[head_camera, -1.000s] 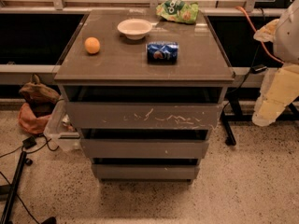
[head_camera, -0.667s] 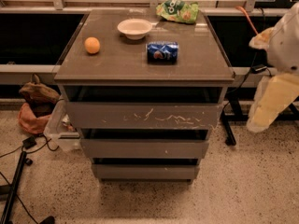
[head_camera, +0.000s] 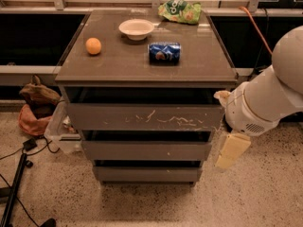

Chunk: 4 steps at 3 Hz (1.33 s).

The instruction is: Open middle drawer

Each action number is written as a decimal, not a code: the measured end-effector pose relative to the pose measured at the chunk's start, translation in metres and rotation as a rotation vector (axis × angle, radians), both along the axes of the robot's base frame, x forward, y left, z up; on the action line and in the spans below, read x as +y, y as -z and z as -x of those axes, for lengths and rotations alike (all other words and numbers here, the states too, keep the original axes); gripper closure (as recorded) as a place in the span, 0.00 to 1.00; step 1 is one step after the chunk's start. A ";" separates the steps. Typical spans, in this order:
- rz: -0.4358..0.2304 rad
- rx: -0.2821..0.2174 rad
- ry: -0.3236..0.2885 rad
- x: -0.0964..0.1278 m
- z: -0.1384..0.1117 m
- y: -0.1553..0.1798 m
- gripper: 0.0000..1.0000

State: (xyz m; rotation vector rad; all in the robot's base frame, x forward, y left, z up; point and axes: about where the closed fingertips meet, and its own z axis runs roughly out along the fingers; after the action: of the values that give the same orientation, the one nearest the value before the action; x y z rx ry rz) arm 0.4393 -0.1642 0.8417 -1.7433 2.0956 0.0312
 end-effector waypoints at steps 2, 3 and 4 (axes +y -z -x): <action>-0.096 -0.007 -0.061 0.029 -0.009 0.021 0.00; -0.231 -0.020 -0.151 0.084 -0.007 0.066 0.00; -0.337 -0.040 -0.244 0.148 0.002 0.116 0.00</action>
Offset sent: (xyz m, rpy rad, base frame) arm 0.0286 0.0982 -0.0714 0.3385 -0.0162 0.2119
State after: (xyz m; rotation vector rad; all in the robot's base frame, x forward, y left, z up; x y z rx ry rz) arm 0.4370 -0.0160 0.7262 -1.7584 1.7193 0.3925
